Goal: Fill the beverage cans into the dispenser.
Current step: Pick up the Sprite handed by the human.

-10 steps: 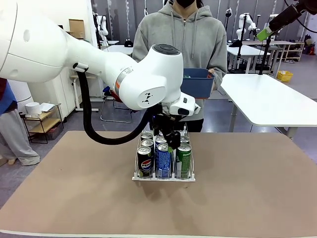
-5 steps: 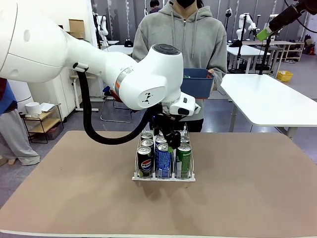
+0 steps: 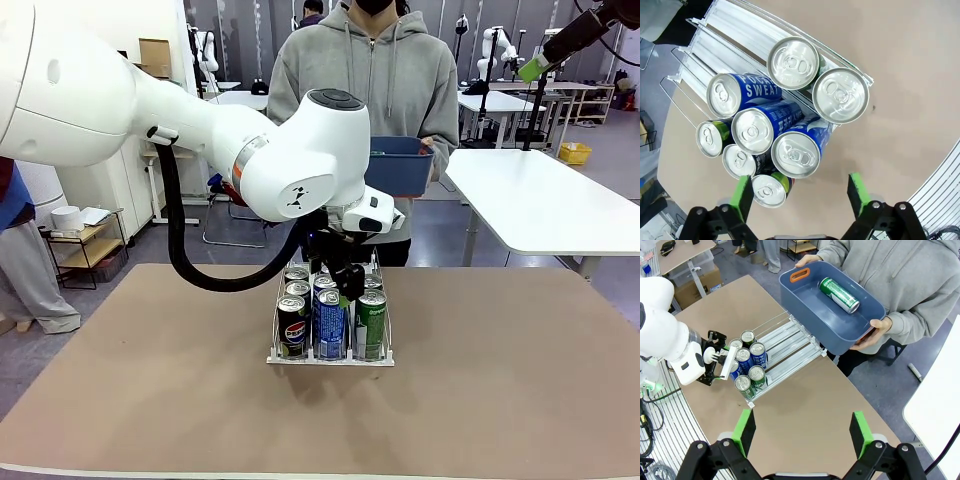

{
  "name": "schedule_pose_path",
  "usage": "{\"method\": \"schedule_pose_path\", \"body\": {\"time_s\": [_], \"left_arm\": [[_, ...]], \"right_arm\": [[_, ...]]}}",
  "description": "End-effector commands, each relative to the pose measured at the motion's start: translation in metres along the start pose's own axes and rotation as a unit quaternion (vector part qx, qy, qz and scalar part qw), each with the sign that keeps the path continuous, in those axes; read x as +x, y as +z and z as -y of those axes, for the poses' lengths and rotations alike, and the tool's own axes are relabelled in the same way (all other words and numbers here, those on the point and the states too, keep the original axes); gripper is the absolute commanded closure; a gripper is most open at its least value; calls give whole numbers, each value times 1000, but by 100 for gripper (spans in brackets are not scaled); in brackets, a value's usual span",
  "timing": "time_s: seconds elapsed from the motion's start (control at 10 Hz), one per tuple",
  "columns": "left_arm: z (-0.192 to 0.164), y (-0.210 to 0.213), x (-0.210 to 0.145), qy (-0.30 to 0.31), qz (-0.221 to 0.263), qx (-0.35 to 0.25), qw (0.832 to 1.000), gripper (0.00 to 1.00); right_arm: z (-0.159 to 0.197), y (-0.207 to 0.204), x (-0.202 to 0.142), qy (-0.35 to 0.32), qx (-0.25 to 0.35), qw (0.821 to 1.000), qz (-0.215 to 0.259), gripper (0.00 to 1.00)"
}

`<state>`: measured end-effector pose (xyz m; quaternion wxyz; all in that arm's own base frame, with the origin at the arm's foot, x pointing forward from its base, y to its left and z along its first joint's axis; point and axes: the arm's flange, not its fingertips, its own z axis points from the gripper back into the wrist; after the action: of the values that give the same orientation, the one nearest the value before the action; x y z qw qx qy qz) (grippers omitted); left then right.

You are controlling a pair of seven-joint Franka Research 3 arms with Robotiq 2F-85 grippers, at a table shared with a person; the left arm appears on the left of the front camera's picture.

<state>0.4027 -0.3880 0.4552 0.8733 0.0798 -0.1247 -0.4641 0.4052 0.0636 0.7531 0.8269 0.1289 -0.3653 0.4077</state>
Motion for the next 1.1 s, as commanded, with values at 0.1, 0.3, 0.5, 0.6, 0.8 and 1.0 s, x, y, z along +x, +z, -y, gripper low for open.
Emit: {"method": "schedule_pose_path", "body": {"time_s": [0.1,0.3,0.5,0.6,0.8,1.0], "left_arm": [[-17,35,-18,-1,71,-68,995,0],[-43,61,-42,12,103,-69,992,0],[-66,93,-58,-22,94,-61,993,0],[-73,108,-65,-16,99,-43,994,0],[-99,144,-89,-31,121,-9,992,0],[-101,174,-105,-21,130,5,991,0]], "right_arm": [[-1,0,0,0,2,1000,-1,0],[-1,0,0,0,2,1000,-1,0],[-1,0,0,0,2,1000,-1,0],[-1,0,0,0,2,1000,-1,0],[-1,0,0,0,2,1000,-1,0],[-1,0,0,0,2,1000,-1,0]]}}
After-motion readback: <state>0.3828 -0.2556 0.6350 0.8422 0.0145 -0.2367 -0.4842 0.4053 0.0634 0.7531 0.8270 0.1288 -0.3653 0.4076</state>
